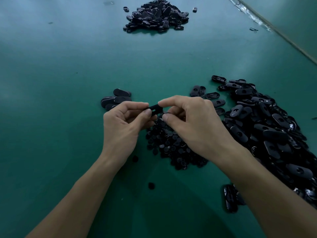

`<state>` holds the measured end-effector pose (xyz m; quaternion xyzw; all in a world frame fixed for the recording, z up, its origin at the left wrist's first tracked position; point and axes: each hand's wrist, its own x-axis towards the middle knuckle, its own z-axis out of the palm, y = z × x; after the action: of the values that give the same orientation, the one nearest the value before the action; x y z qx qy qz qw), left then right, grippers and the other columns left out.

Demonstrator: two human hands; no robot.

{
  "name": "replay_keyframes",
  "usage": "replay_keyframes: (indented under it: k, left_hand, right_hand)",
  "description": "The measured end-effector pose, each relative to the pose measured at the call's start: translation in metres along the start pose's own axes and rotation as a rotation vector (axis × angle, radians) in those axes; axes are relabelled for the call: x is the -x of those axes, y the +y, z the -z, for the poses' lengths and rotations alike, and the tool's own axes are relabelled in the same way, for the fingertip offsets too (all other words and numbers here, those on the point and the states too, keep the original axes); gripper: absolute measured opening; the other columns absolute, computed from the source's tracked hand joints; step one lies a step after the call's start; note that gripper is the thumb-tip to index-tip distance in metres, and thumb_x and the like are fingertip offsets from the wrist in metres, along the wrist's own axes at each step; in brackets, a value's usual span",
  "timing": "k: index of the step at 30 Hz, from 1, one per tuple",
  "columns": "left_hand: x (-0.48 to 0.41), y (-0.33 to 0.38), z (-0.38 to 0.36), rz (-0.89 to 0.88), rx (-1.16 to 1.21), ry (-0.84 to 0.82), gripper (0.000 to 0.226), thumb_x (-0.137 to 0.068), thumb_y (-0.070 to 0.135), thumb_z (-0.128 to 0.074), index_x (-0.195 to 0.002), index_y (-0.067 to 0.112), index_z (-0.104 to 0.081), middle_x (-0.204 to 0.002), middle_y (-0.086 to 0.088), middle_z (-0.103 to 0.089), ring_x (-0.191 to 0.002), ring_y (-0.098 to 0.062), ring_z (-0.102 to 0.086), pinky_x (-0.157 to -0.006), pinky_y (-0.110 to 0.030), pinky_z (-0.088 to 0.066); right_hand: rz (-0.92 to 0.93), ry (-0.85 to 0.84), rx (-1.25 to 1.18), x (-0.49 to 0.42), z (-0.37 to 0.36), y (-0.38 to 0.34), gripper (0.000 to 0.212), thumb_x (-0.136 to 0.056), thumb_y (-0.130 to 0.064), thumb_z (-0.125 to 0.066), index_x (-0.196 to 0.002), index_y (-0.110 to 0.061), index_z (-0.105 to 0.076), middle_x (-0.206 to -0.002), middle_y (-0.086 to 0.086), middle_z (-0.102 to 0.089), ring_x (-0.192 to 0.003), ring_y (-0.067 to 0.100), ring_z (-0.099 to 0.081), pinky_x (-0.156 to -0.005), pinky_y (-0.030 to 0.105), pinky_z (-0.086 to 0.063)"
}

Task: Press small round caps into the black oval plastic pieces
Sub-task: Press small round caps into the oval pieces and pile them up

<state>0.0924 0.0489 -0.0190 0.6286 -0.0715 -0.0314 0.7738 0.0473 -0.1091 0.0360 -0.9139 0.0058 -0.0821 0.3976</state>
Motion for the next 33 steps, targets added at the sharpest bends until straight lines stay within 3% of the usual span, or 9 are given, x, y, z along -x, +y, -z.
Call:
replay_keyframes:
  k: [3,8,16,20,27,33]
  left_hand:
    - [0.0,0.0,0.0,-0.004,-0.003,0.005,0.01,-0.089,-0.001,-0.069,-0.092,0.008,-0.069,-0.082,-0.011,-0.076,-0.079,-0.026,-0.076,-0.07,-0.025,-0.059]
    - [0.001,-0.001,0.0,-0.003,-0.008,0.007,0.009,-0.089,0.0,-0.07,-0.093,0.008,-0.07,-0.083,-0.011,-0.076,-0.079,-0.026,-0.076,-0.07,-0.026,-0.06]
    - [0.0,-0.002,0.0,0.0,-0.024,0.001,0.011,-0.088,-0.001,-0.071,-0.091,0.01,-0.07,-0.081,-0.01,-0.076,-0.077,-0.025,-0.076,-0.069,-0.025,-0.059]
    - [0.0,-0.002,0.0,-0.012,-0.034,-0.031,0.012,-0.087,-0.002,-0.071,-0.092,0.009,-0.07,-0.08,-0.01,-0.076,-0.077,-0.025,-0.076,-0.069,-0.025,-0.059]
    - [0.002,-0.001,-0.001,-0.047,-0.049,-0.085,0.017,-0.084,-0.004,-0.073,-0.088,0.012,-0.071,-0.078,-0.005,-0.076,-0.071,-0.017,-0.073,-0.069,-0.026,-0.06]
    - [0.001,0.0,-0.001,-0.041,-0.058,-0.107,0.011,-0.084,-0.003,-0.073,-0.092,0.004,-0.071,-0.083,-0.01,-0.077,-0.073,-0.022,-0.075,-0.071,-0.032,-0.062]
  right_hand:
    - [-0.002,-0.016,0.026,0.001,0.0,0.0,0.018,-0.095,-0.014,-0.065,-0.108,-0.02,-0.077,-0.082,-0.015,-0.071,-0.077,-0.002,-0.064,-0.079,0.011,-0.051]
    - [-0.064,-0.012,-0.034,0.001,0.0,0.005,0.013,-0.096,-0.012,-0.063,-0.096,-0.019,-0.075,-0.073,-0.009,-0.069,-0.067,0.003,-0.067,-0.068,0.027,-0.059]
    - [-0.072,-0.024,-0.063,0.002,-0.001,0.002,0.01,-0.093,-0.011,-0.067,-0.094,-0.02,-0.071,-0.071,-0.008,-0.071,-0.064,0.001,-0.069,-0.067,0.025,-0.059]
    - [-0.07,-0.061,-0.021,0.001,-0.001,0.0,0.019,-0.095,-0.01,-0.063,-0.106,-0.022,-0.07,-0.081,-0.006,-0.072,-0.08,0.008,-0.069,-0.076,0.031,-0.059]
    - [-0.064,-0.071,0.029,0.001,-0.004,-0.007,0.011,-0.092,-0.017,-0.069,-0.094,-0.026,-0.074,-0.088,-0.004,-0.072,-0.093,0.014,-0.065,-0.084,0.033,-0.056]
    - [-0.061,-0.017,0.072,0.0,-0.008,-0.01,0.019,-0.094,-0.014,-0.06,-0.095,-0.027,-0.074,-0.093,-0.003,-0.071,-0.087,0.015,-0.067,-0.083,0.035,-0.056]
